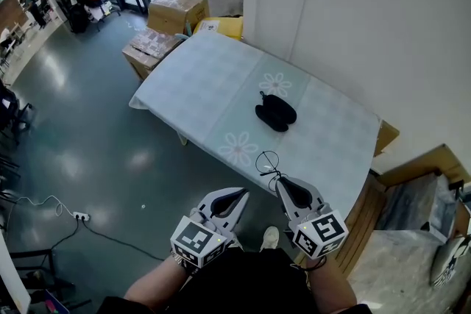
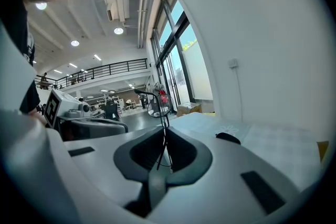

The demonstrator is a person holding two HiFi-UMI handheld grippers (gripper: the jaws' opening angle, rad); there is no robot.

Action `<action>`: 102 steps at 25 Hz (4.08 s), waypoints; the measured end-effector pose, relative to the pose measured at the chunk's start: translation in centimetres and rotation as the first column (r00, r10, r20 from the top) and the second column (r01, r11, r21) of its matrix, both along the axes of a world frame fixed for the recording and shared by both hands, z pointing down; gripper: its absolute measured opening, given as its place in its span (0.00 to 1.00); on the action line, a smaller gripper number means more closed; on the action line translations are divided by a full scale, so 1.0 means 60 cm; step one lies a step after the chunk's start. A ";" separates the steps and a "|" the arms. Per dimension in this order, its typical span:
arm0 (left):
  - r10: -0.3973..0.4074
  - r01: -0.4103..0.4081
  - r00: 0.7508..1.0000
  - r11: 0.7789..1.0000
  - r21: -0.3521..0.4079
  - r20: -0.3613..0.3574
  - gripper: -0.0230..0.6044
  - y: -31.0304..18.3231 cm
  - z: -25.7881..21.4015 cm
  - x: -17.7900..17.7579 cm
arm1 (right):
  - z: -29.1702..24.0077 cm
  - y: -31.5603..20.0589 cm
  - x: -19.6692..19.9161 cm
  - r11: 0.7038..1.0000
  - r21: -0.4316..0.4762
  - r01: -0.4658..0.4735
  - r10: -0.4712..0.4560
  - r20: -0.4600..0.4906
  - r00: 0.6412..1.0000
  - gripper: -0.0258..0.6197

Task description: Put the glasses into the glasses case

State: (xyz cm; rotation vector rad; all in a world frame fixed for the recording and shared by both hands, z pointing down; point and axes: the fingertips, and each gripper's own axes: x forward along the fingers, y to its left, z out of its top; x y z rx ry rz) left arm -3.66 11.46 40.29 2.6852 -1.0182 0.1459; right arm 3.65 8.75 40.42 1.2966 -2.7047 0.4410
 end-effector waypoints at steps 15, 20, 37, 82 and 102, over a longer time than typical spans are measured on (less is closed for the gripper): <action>0.042 -0.042 0.999 0.999 -0.003 0.000 0.08 -0.014 0.010 -0.046 | 0.004 -0.015 -0.056 1.000 -0.006 -0.022 0.022 0.005 1.000 0.10; 0.032 -0.032 0.999 0.999 -0.006 0.000 0.08 -0.039 0.012 -0.043 | 0.010 -0.044 -0.054 1.000 -0.013 -0.008 0.008 0.000 1.000 0.10; -0.019 0.020 0.999 0.999 -0.024 0.030 0.08 -0.169 0.031 0.043 | 0.035 -0.193 0.030 0.997 -0.057 0.060 -0.059 0.015 0.998 0.10; 0.173 -0.164 0.983 0.978 -0.130 0.056 0.08 -0.384 0.145 0.115 | 0.282 -0.487 0.093 0.950 -0.297 0.095 -0.165 -0.222 0.961 0.10; 0.188 -0.177 0.981 0.964 -0.198 0.039 0.08 -0.421 0.193 0.099 | 0.438 -0.508 0.079 0.848 -0.520 0.098 -0.322 -0.360 0.876 0.10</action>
